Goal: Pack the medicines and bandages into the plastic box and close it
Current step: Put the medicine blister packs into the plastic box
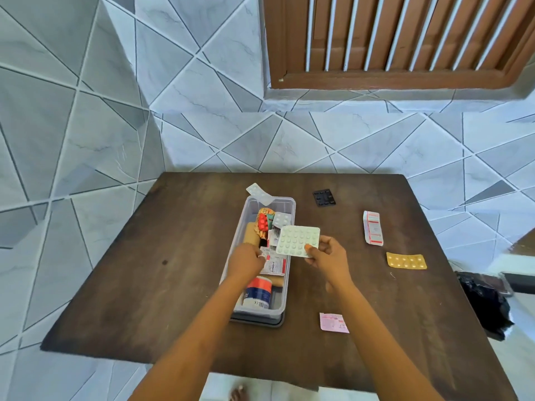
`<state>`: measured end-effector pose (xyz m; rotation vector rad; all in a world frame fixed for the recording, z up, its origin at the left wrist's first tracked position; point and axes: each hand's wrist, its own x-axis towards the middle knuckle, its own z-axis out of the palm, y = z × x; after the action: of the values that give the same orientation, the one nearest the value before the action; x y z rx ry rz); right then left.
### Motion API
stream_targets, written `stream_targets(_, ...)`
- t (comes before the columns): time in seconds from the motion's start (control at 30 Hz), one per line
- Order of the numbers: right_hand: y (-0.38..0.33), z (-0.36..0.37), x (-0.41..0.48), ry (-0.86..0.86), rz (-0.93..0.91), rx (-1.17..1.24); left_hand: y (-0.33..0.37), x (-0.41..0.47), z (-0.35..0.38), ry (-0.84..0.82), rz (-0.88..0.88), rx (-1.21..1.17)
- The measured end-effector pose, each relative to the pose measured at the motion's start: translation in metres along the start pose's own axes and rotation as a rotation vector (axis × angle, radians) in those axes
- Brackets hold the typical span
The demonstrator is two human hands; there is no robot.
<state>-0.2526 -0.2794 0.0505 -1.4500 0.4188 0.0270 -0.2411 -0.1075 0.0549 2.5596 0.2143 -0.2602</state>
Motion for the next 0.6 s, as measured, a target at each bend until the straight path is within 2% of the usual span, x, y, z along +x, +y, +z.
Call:
stream_targets(0.07, -0.002, 0.009, -0.004, -0.044, 0.003, -0.018, 0.001, -0.002, -0.014, 0.07, 0.021, -0.119)
stream_targets(0.1, -0.003, 0.014, -0.005, -0.064, 0.006, -0.033, 0.003, -0.003, -0.019, 0.055, 0.006, -0.262)
stream_targets(0.17, -0.005, 0.027, -0.008, -0.092, 0.004, -0.064, 0.006, -0.005, -0.027, -0.067, -0.072, -0.61)
stream_targets(0.2, -0.005, 0.033, -0.009, -0.094, -0.001, -0.085, 0.006, -0.003, -0.028, -0.104, -0.098, -0.698)
stream_targets(0.27, -0.003, 0.044, -0.011, -0.075, -0.034, -0.184, 0.002, 0.003, -0.026, -0.084, -0.092, -0.657)
stream_targets(0.3, 0.0, 0.048, -0.011, -0.059, -0.083, -0.307, -0.002, 0.006, -0.025, -0.052, -0.089, -0.601)
stream_targets(0.43, 0.011, 0.048, -0.008, -0.074, -0.321, -1.068, -0.013, 0.019, -0.017, 0.024, -0.014, -0.328)
stream_targets(0.5, 0.015, 0.049, -0.011, -0.051, -0.382, -1.252, -0.017, 0.022, -0.014, -0.003, 0.03, -0.158)
stream_targets(0.6, 0.024, 0.051, -0.014, -0.018, -0.425, -1.375, -0.021, 0.022, -0.01, -0.012, 0.098, 0.03)
